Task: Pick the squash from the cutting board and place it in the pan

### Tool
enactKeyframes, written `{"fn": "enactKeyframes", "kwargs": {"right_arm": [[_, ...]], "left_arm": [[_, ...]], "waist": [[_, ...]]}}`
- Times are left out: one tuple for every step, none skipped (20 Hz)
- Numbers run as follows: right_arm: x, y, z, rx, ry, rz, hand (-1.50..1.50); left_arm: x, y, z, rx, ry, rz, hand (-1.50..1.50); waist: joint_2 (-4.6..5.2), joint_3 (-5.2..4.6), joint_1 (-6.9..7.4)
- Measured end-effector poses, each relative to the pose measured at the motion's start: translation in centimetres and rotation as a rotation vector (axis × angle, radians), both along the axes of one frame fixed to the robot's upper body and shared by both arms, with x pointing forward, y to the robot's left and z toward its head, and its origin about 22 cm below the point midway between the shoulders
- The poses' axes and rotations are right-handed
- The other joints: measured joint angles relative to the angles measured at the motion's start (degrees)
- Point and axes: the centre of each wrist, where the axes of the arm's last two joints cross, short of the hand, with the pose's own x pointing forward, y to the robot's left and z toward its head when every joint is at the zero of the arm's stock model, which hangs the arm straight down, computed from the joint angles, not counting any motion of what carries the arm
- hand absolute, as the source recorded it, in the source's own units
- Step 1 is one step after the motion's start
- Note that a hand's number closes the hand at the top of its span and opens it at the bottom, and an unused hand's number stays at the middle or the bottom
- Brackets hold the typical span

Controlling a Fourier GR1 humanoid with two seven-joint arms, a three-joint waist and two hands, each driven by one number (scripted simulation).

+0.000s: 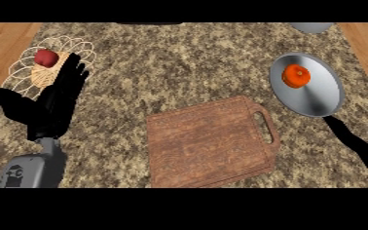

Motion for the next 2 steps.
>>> {"fn": "enactKeyframes", "kwargs": {"right_arm": [[-0.37,-0.11,-0.24,-0.002,0.0,-0.005,-1.5],[-0.51,-0.19,-0.26,-0.009,0.002,-0.006,-1.5]], "left_arm": [[-0.09,0.09,-0.17,-0.002,0.002,0.003,0.0],[0.03,-0.06,-0.16,-0.004,0.004,-0.003,0.0]], "waist": [[-0.02,0.0,-0.01],[0.0,0.01,0.01]]}}
